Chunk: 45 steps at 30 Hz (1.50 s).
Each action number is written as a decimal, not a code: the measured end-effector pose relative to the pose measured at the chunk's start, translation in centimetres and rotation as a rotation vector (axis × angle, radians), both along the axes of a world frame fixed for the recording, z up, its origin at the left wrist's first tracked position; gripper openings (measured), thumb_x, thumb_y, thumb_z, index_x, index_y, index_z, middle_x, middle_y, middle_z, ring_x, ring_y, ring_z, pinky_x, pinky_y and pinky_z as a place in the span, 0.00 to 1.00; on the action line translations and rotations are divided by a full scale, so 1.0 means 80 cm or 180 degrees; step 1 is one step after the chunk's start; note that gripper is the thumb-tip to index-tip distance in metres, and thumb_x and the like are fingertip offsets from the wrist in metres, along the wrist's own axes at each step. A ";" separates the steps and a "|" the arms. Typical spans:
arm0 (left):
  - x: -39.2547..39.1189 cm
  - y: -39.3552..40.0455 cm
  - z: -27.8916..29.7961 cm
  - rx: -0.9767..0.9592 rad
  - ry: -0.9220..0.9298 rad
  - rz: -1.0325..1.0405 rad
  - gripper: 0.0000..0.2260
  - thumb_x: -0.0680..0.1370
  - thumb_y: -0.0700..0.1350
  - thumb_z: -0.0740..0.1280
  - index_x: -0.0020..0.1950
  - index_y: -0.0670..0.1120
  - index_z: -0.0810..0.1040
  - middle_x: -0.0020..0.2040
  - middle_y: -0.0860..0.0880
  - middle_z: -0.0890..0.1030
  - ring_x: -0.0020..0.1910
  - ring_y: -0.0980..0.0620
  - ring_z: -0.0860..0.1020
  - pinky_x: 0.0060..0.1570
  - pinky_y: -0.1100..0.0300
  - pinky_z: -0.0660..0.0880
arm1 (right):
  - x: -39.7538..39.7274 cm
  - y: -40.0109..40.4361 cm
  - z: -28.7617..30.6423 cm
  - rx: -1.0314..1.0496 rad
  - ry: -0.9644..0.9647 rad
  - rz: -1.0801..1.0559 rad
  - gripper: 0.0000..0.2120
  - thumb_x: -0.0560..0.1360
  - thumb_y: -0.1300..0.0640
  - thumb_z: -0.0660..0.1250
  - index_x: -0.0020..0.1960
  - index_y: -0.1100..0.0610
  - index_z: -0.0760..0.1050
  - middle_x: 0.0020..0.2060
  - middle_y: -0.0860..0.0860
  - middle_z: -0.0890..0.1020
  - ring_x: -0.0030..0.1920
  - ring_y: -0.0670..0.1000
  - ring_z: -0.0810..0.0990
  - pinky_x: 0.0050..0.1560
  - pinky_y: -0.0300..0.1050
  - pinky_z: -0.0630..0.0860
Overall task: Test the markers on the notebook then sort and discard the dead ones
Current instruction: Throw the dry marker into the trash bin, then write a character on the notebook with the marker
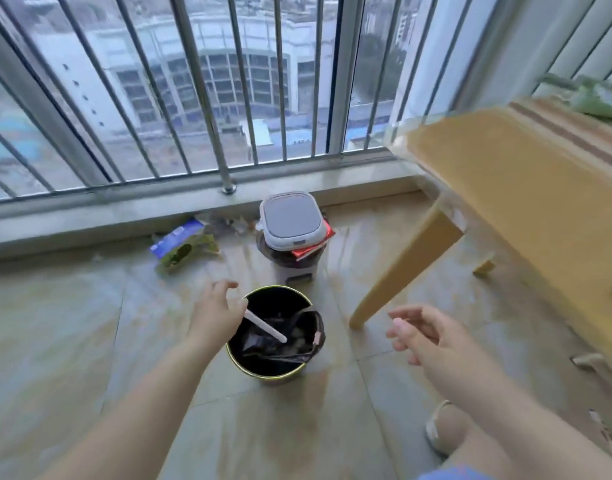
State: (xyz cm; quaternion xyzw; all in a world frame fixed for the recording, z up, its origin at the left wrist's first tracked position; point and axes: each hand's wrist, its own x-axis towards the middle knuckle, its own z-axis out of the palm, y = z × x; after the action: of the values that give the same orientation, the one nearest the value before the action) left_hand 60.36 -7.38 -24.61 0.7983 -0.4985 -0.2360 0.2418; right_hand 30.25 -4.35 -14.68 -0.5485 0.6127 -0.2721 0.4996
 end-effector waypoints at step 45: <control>-0.792 0.140 0.255 -0.1685 0.0782 -0.5476 0.06 0.76 0.44 0.65 0.48 0.56 0.73 0.43 0.65 0.73 0.41 0.66 0.74 0.39 0.76 0.70 | -0.588 0.370 0.157 -0.1033 0.2750 -0.3834 0.03 0.78 0.55 0.61 0.49 0.54 0.72 0.44 0.47 0.78 0.43 0.48 0.77 0.41 0.42 0.71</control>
State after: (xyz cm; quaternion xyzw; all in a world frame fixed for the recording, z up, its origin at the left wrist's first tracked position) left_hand -2.99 3.81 -4.21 0.0381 -0.9311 -0.2963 0.2091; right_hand -16.76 25.27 -2.11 -0.2435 0.8999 -0.3456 -0.1067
